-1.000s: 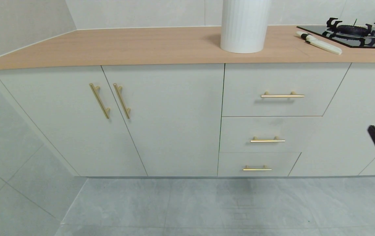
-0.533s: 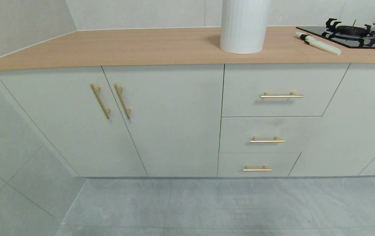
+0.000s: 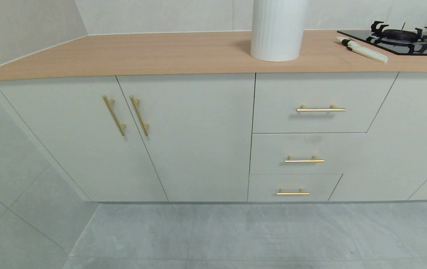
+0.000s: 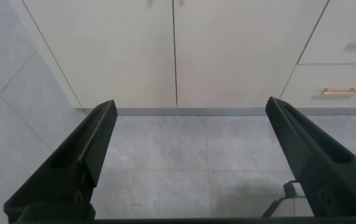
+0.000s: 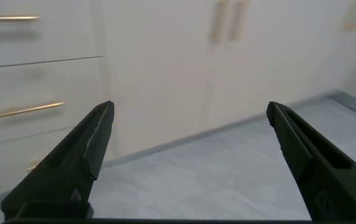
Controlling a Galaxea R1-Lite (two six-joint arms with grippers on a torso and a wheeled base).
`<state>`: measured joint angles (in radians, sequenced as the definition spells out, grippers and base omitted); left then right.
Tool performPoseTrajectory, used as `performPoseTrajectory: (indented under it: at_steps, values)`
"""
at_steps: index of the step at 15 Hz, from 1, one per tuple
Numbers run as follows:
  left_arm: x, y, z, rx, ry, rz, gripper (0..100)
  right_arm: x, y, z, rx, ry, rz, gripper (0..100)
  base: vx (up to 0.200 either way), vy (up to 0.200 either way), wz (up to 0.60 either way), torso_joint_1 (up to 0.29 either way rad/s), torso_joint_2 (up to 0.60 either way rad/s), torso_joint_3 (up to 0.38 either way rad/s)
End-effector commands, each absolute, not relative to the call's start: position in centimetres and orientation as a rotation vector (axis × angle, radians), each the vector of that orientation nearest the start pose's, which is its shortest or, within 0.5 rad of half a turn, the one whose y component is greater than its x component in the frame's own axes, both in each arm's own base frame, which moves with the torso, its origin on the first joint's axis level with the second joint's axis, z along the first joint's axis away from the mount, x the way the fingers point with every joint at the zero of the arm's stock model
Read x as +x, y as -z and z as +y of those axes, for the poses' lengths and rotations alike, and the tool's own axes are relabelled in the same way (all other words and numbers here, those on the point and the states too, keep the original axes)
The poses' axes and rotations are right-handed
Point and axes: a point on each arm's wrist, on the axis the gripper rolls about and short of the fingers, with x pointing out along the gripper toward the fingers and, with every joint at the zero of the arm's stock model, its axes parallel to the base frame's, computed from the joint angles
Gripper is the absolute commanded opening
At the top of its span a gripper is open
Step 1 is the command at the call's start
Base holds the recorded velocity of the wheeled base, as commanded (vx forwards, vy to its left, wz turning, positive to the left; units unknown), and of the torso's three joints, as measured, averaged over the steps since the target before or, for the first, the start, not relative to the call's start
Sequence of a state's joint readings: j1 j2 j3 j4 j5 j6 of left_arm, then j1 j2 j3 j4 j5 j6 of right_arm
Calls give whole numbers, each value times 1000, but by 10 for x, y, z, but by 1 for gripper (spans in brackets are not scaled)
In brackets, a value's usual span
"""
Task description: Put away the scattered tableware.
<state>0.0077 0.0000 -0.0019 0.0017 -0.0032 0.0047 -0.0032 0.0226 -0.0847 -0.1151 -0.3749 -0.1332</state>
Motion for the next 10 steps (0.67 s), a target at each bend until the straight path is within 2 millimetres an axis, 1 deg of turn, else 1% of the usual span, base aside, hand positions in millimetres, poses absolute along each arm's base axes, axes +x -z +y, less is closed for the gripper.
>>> performPoseTrajectory:
  at_steps: [1,2,4,7,8,9,10]
  values:
    - [-23,-76,0,5,-5,0,100,-24,-89,-6,-112,275,-115,100,0,0,0,0,0,0]
    - [-23,-76,0,5,-5,-2,100,-24,-86,-4,-109,205,-92,100,0,0,0,0,0,0]
    - [-23,-76,0,5,-5,0,100,-23,-81,-3,-112,130,-45,100,0,0,0,0,0,0]
    - [-23,-76,0,5,-5,-2,100,-23,-82,-2,-100,118,-49,100,0,0,0,0,0,0]
    - [-23,-76,0,5,-5,0,100,-23,-79,-1,-24,34,-30,100,0,0,0,0,0,0]
    - [-23,-76,0,5,-5,-2,100,-23,-73,0,-26,4,29,100,0,0,0,0,0,0]
    - [-23,-76,0,5,-5,-2,100,-23,-75,0,-28,8,5,100,0,0,0,0,0,0]
